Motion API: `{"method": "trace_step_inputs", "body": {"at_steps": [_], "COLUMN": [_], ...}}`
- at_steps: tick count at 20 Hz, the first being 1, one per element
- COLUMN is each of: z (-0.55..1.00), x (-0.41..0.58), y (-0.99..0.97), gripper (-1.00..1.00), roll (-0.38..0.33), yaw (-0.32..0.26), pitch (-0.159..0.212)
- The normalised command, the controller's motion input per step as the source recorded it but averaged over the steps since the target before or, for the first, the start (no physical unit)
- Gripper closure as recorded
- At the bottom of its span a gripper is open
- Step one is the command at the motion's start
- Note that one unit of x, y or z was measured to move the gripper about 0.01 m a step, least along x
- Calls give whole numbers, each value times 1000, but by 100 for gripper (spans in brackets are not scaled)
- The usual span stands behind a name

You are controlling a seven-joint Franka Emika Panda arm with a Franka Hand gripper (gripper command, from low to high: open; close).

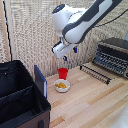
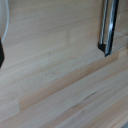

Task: Gently stretch your hand towards the oven tray's handle, obtaining a firm grip, and draw it cautiously out of the oven. Transition your grip to the hot dog bowl, gingerly seizing the edge, and elevate it from the surface. Hover the bowl over the tray, delicately lower it, and temper your grip, establishing the bowl's equilibrium.

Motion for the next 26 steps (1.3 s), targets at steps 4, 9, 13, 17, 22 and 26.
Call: {"method": "trace_step_inputs", "body": {"at_steps": [4,9,13,17,22,26], "z": [-15,-10,-99,-141,-105,-84], "x": [8,103,164,169,221,275], "y": [-179,-241,-358,-484,-563,-584], "gripper": [-100,-100,-100,-100,-100,-100], "roll": [-360,-349,-309,-213,-131,-108], "yaw": [125,94,62,2,-25,-11], "pitch": [-74,-44,-2,0,0,0]}}
